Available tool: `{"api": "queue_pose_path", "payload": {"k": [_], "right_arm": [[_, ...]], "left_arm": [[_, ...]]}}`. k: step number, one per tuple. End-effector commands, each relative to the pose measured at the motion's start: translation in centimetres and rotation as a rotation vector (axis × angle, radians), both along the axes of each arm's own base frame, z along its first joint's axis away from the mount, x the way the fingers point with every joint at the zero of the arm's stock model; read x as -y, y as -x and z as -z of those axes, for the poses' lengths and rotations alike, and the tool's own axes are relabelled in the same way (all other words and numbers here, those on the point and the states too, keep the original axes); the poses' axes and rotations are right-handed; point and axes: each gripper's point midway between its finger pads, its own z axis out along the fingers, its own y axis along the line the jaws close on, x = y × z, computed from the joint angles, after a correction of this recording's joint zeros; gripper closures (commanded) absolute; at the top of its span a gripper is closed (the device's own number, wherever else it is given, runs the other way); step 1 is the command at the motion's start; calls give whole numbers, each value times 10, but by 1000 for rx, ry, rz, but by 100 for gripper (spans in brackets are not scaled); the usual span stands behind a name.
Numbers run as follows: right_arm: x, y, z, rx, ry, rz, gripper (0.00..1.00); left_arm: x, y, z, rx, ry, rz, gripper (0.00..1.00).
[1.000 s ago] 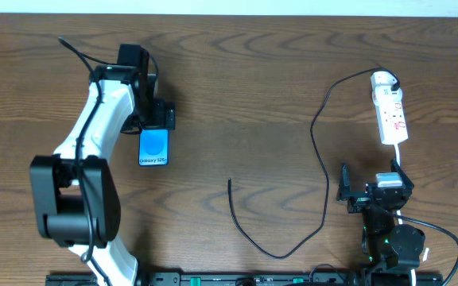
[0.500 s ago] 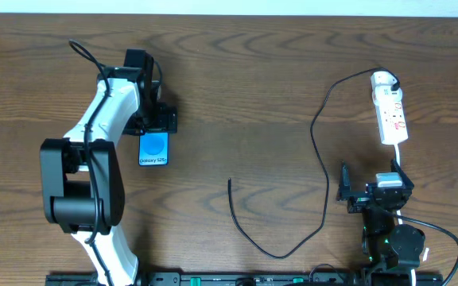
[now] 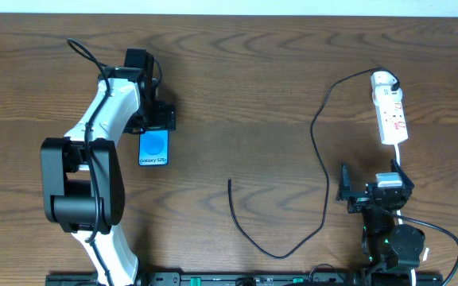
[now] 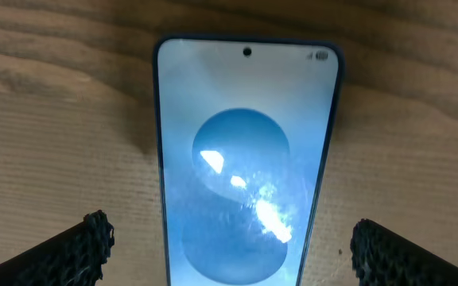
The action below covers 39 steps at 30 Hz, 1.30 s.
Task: Plug charger to phone and switch on socket
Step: 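Lower the open left gripper around the phone's top edge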
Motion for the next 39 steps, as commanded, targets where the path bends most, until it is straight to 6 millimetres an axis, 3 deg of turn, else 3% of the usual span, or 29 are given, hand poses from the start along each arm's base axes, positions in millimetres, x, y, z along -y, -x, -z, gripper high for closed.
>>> {"api": "queue_pose_path", "payload": {"k": [1, 11, 23, 39], "right_arm": [[1, 0, 0, 2, 14, 1, 1], [1, 0, 0, 2, 14, 1, 1], [1, 0, 0, 1, 14, 1, 1], [1, 0, 0, 2, 14, 1, 1]], "left_arm": [[-3, 5, 10, -22, -11, -22, 2], [-3, 12, 17, -45, -10, -22, 2], [-3, 13, 40, -63, -11, -21, 2], [-2, 2, 40, -20, -8, -21, 2]]}}
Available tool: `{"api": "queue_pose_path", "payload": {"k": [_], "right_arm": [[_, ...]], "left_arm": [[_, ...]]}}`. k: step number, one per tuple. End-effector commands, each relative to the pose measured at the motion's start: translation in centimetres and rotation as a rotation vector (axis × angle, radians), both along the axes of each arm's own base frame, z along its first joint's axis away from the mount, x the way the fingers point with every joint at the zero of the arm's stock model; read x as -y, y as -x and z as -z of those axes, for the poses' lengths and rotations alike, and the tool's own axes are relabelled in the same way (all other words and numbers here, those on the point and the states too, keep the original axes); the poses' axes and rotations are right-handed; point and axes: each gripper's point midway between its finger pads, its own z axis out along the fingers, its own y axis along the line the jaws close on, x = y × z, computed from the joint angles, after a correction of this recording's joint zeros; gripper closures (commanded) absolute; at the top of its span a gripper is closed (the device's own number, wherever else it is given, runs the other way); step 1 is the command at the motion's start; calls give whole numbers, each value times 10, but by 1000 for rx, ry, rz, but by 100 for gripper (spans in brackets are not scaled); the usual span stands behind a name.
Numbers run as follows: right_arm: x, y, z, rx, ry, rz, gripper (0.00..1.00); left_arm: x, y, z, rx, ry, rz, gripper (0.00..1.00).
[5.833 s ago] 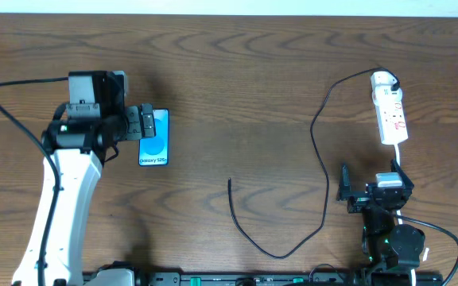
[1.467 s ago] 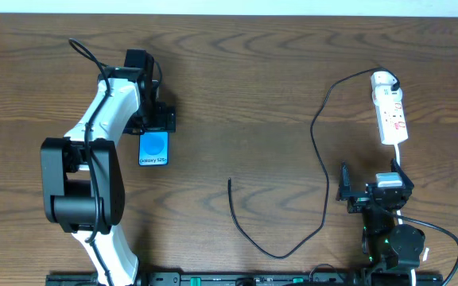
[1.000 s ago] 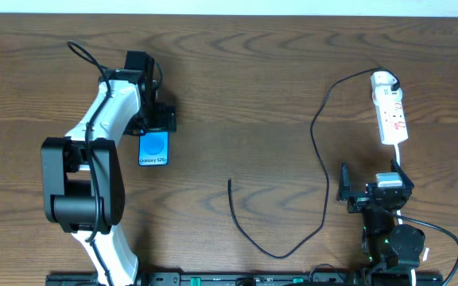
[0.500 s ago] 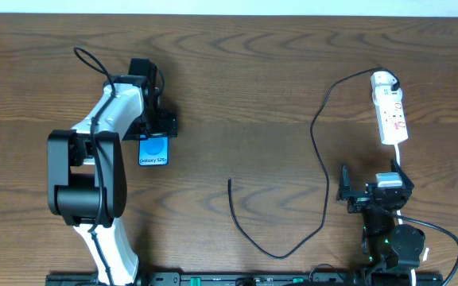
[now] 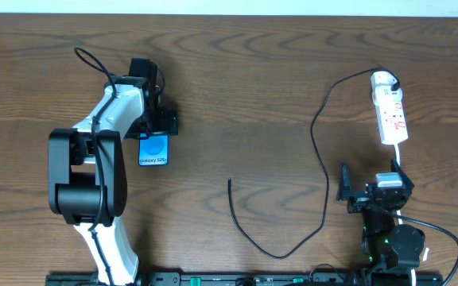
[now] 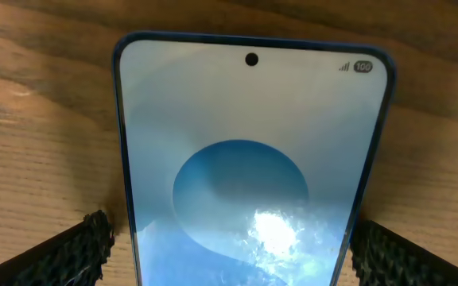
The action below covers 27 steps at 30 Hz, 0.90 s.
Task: Plug charger to phone and switch on socket
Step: 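Lower the open left gripper around the phone's top edge, then close the left gripper on the phone's sides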
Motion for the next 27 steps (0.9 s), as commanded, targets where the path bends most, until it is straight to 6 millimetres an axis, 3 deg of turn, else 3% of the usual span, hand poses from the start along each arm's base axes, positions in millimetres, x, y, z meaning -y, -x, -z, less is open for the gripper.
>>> {"api": "queue_pose_path", "payload": {"k": [1, 27], "right_arm": [[1, 0, 0, 2, 14, 1, 1], [1, 0, 0, 2, 14, 1, 1]], "left_arm": [[-2, 2, 5, -11, -8, -12, 2], [-3, 12, 16, -30, -9, -12, 2]]}}
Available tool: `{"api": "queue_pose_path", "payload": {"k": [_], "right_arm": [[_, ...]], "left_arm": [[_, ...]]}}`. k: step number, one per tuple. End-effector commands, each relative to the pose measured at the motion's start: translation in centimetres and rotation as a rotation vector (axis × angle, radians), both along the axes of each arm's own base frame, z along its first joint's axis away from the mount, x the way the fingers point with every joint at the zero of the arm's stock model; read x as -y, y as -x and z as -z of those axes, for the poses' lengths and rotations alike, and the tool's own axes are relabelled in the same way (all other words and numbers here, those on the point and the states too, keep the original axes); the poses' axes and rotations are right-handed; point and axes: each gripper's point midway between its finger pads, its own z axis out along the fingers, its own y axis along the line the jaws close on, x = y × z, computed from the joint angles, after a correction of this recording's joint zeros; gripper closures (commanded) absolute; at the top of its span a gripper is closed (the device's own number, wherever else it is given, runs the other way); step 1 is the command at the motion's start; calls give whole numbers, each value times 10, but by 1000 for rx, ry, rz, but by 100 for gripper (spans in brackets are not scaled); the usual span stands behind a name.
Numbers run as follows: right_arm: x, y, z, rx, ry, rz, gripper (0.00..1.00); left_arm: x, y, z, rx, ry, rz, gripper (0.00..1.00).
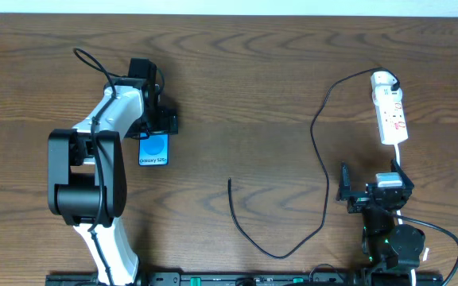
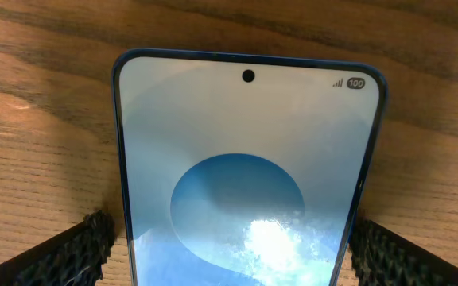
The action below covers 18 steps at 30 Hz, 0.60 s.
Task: Plug charger to phone and switch on socket
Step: 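Close the left gripper on the phone's sides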
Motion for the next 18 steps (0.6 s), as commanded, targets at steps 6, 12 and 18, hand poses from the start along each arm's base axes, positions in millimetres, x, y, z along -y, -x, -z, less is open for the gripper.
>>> {"api": "queue_pose_path", "payload": {"k": [6, 12, 18], "right_arm": [[1, 0, 0, 2, 14, 1, 1], [1, 0, 0, 2, 14, 1, 1], [1, 0, 0, 2, 14, 1, 1]], "left_arm": [[-5, 23, 20, -66, -20, -11, 2], [-5, 26, 24, -72, -21, -11, 2], [-5, 27, 24, -72, -20, -11, 2]]}}
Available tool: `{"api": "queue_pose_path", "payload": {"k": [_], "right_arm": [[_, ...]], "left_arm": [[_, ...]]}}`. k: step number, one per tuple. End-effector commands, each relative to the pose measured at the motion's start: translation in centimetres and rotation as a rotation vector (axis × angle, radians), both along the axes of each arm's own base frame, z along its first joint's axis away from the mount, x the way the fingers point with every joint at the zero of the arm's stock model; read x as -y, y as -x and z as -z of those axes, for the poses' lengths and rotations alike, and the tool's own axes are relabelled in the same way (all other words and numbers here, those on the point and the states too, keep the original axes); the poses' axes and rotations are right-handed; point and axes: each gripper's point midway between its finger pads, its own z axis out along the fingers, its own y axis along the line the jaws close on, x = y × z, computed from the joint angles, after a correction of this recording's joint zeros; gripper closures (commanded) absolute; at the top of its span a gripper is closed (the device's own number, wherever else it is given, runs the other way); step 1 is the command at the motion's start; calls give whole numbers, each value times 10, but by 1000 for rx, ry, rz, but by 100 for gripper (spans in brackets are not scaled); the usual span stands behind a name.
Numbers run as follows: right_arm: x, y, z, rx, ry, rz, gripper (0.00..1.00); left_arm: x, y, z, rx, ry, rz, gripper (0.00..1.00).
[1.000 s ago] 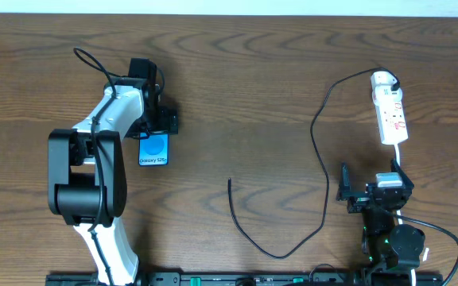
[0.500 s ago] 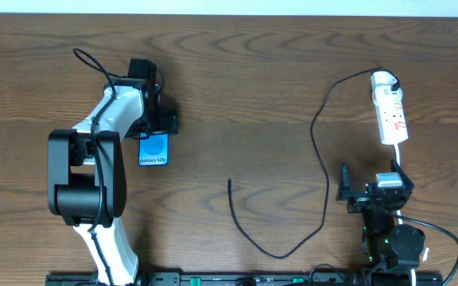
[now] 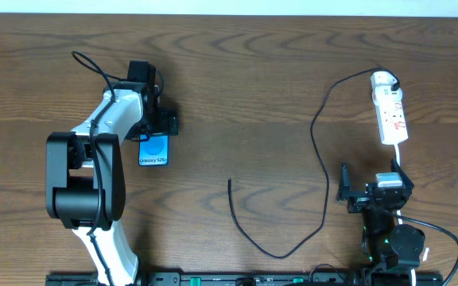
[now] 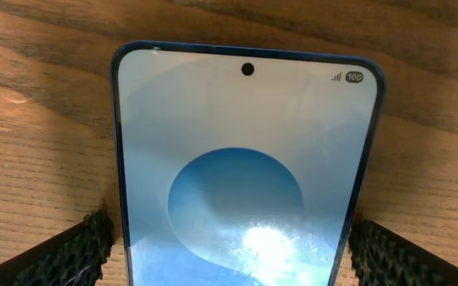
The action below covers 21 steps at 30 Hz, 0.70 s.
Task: Plug charger to phone and switch on socket
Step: 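Close the left gripper on the phone's sides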
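The phone [image 3: 154, 149] lies face up on the wooden table with its blue screen lit, and it fills the left wrist view [image 4: 245, 175]. My left gripper [image 3: 155, 127] is low over the phone's top half. It is open [image 4: 230, 242], with one finger [image 4: 86, 250] on each long side and the right one at the phone's edge. The black charger cable [image 3: 325, 187] runs from the white power strip [image 3: 392, 115] in a loop. Its free plug end [image 3: 230, 183] lies mid-table. My right gripper [image 3: 345, 184] rests open at the front right, away from the cable.
The cable's loop [image 3: 281, 254] lies near the front edge between the two arms. The power strip's own white lead runs down behind the right arm's base [image 3: 392, 242]. Bare wood lies between the phone and the cable end.
In the left wrist view the phone's top edge sits slightly higher in the frame, so the left gripper shifted a little along it. The jaws stay open. The right arm, cable and strip are unchanged.
At first my open left gripper hung above the phone with wide gaps beside it. It then sat lower, with the phone filling the space between the fingers, and has stayed there. The phone, the cable and the right arm have not moved.
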Motion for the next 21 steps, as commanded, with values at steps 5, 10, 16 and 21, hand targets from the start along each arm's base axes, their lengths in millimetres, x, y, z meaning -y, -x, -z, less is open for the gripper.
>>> {"api": "queue_pose_path", "payload": {"k": [5, 10, 16, 21], "right_arm": [[1, 0, 0, 2, 14, 1, 1], [1, 0, 0, 2, 14, 1, 1], [1, 0, 0, 2, 14, 1, 1], [1, 0, 0, 1, 14, 1, 1]], "left_arm": [[-6, 27, 23, -103, -31, -4, 2], [-6, 31, 23, -121, -32, -4, 2], [-6, 31, 23, -120, -32, -4, 2], [-6, 31, 23, -120, -29, -3, 2]]}}
